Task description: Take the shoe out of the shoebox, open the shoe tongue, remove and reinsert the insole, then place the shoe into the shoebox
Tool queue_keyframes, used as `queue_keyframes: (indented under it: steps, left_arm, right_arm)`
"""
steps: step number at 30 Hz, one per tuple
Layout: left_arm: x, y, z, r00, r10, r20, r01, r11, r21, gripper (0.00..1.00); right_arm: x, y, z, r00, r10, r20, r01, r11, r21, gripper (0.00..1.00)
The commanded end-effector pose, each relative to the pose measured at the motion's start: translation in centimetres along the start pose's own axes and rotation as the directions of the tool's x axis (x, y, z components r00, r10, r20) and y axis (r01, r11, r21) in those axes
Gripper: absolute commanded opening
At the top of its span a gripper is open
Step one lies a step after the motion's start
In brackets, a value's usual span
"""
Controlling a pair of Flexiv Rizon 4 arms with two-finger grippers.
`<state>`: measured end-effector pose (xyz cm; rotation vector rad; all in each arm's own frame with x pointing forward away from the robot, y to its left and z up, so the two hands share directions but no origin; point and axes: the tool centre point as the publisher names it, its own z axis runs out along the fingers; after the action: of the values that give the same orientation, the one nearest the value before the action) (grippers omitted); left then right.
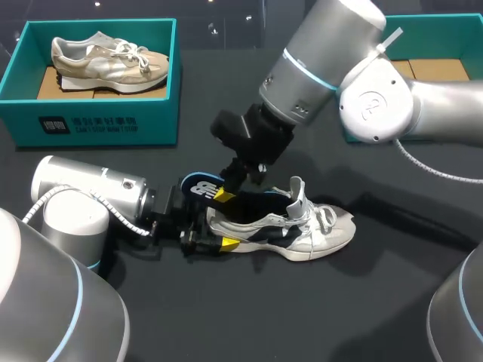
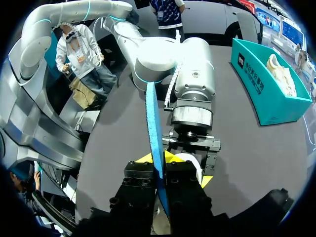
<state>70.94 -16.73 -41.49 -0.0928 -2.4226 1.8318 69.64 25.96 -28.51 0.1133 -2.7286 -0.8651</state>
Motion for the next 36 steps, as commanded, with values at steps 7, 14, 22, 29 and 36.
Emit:
queue_keyframes:
  steps: [7,14,22,29,36]
  left_arm:
    - [0.0,0.0,0.2,1.000,0.000,-0.001,0.000,1.000,-0.002,0.00]
    - [0.0,0.0,0.2,1.000,0.000,-0.001,0.000,1.000,-0.002,0.00]
    - [0.0,0.0,0.2,1.000,0.000,-0.001,0.000,1.000,-0.002,0.00]
    - [0.0,0.0,0.2,1.000,0.000,-0.001,0.000,1.000,-0.002,0.00]
    - [0.0,0.0,0.2,1.000,0.000,-0.001,0.000,1.000,-0.002,0.00]
  right_arm:
    - [-0.8,1.6,-1.1,0.998,-0.043,0.038,0.046,0.997,-0.068,0.00]
    - [-0.7,5.5,-4.3,0.986,-0.119,0.117,0.142,0.967,-0.213,0.00]
    - [2.2,9.0,-8.6,0.979,-0.127,0.157,0.184,0.883,-0.432,0.00]
    - [5.5,9.8,-11.8,0.982,-0.100,0.162,0.170,0.843,-0.511,0.00]
    - [8.4,10.2,-14.2,0.986,-0.048,0.158,0.129,0.818,-0.561,0.00]
